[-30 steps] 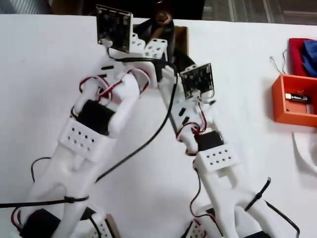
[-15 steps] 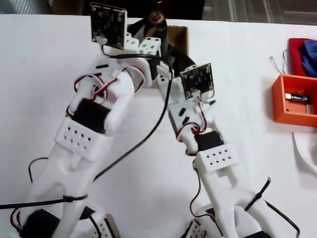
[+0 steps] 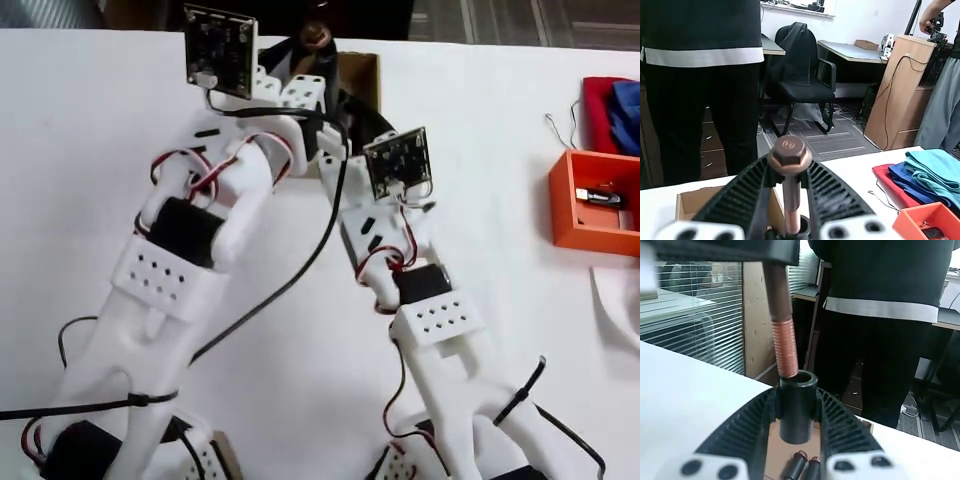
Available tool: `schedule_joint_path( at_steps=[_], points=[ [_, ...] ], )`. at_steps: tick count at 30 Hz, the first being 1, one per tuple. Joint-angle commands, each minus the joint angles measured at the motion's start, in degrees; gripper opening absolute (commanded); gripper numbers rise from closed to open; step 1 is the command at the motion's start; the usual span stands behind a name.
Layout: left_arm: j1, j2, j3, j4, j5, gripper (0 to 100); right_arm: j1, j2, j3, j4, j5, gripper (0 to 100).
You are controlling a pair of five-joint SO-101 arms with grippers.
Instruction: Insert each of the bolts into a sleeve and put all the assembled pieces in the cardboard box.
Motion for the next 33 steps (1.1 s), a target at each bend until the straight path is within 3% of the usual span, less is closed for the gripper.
schedule_joint_path(
  at_steps=[1, 13, 33],
  points=[
    [-0.1, -0.3, -3.1, -0.4, 0.3, 3, -0.3, -0.8, -0.8, -1.6, 0.5, 2.0],
    [-0.1, -0.3, -2.9, -4.7, 0.2, 3, -0.3, -0.8, -0.8, -1.7, 0.5, 2.0],
    [0.0, -0.3, 0.8, -1.6, 0.4, 3, 0.0, -0.8, -1.0, -1.9, 0.5, 2.0]
  ],
)
